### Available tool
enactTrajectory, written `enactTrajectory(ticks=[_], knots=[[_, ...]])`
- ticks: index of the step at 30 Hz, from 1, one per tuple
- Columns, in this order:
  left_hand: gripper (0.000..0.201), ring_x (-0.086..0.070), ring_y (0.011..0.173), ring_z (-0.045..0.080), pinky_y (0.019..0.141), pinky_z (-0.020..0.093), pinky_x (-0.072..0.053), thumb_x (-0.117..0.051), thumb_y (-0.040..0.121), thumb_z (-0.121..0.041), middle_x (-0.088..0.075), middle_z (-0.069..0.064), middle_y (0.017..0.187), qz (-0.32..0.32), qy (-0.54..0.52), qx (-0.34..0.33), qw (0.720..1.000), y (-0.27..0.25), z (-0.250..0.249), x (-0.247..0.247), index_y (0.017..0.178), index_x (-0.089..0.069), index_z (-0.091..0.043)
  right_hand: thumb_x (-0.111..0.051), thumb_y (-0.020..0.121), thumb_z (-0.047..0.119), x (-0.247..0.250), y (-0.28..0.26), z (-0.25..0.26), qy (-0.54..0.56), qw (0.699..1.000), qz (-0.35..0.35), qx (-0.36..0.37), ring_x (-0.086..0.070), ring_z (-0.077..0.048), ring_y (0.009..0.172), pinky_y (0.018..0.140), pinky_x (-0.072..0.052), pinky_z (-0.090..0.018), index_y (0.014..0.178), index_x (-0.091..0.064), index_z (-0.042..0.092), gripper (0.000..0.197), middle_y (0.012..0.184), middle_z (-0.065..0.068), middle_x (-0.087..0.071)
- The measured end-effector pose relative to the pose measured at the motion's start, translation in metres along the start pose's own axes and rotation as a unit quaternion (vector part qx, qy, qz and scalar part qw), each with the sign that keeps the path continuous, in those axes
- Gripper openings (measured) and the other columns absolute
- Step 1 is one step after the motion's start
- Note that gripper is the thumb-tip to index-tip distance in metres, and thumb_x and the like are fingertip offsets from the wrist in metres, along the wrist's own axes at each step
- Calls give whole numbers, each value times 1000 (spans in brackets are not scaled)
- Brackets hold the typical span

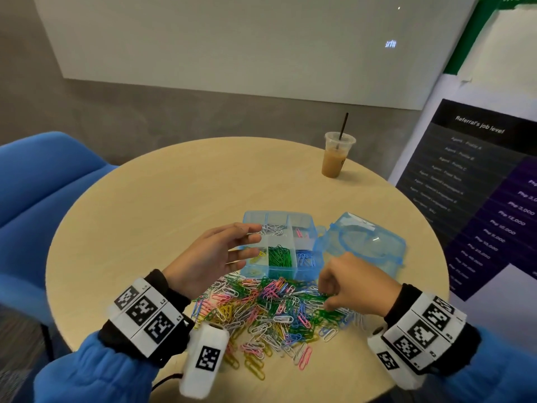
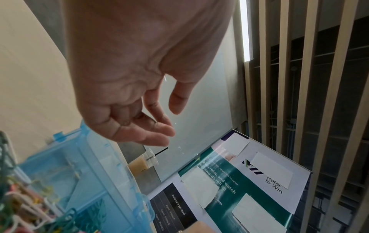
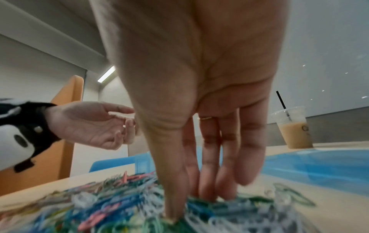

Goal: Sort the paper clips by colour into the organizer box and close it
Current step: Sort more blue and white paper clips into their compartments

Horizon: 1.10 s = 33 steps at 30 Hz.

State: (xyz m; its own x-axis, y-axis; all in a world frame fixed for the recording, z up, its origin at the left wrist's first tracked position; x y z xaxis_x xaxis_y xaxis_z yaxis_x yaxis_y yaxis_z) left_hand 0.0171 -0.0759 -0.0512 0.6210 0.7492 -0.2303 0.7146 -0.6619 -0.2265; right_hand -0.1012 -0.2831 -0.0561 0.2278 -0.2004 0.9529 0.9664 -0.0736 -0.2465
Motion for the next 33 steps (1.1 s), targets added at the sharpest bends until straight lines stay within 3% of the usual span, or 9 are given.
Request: enactTrajectory(ticks=[6,10,13,16,21,25,28,30,33], knots=[[27,-66,81,12,71,24,-45,-49,99,-29,-69,-6,91,-2,5,9,1000,-1,2,-5,113,-68,-16,-77,80,32,-6,8,3,12,1000,-10,22,-64,-11,75,69,-54,-29,89,-70,19,17,77,9,-63],[27,-66,81,13,73,26,-45,-49,99,-30,-69,-5,91,-5,2,16,1000,-2,4,-9,111,-70,-17,-78,81,29,2,10,-5,84,996,-10,28,-59,-1,64,62,-48,-16,85,-73,15,15,69,11,-62],[27,-66,79,12,71,25,-47,-49,99,-28,-69,-4,91,-6,-15,24,1000,-2,9,-16,112,-69,-15,-80,79,27,12,7,-9,132,991,-13,26,-58,1,61,61,-46,-13,82,-73,15,14,71,8,-67],[29,-63,89,15,74,27,-49,-51,99,-27,-66,2,101,-19,-47,38,998,-1,18,-26,117,-66,-12,-80,79,25,26,5,-8,198,979,-30,35,-60,1,61,60,-46,-14,76,-72,17,12,70,6,-69],[32,-64,104,24,82,34,-54,-49,100,-31,-63,11,118,-54,-125,69,988,0,30,-42,118,-65,-9,-79,79,23,46,2,16,233,967,-79,72,-62,-3,64,58,-47,-13,80,-74,10,14,70,3,-69],[47,-66,90,27,90,36,-53,-41,101,-38,-61,19,110,-13,-239,105,965,-6,29,-52,120,-62,0,-79,79,24,50,6,42,233,958,-118,116,-63,-4,65,63,-51,-17,79,-74,13,12,70,4,-70],[55,-68,84,26,86,34,-53,-39,99,-37,-67,21,102,40,-370,115,921,-13,25,-61,104,-67,9,-81,75,22,46,12,59,217,959,-131,123,-63,-1,65,64,-50,-14,80,-76,14,10,70,7,-70],[54,-68,87,29,87,37,-51,-38,100,-34,-65,25,106,50,-426,113,896,-14,23,-62,107,-61,14,-81,74,17,43,15,67,207,961,-129,126,-64,-1,66,64,-48,-10,82,-77,13,10,73,5,-72],[54,-69,88,33,86,42,-51,-37,101,-30,-63,29,111,47,-426,115,896,-13,22,-57,102,-61,18,-79,74,13,44,18,68,208,962,-129,124,-63,1,67,64,-47,-8,83,-77,14,9,76,4,-73]])
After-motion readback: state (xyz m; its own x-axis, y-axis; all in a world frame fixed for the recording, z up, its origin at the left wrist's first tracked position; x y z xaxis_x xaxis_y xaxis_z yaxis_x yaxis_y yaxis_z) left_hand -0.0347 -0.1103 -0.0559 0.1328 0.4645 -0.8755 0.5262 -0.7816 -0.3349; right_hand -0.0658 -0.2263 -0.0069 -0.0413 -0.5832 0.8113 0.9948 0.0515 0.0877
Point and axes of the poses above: each hand's wrist, its own y-axis towards the middle knuckle, its own x-axis out of the back of the hand, z = x × y, the point moved 3 cm from there along y, towards the middle knuckle
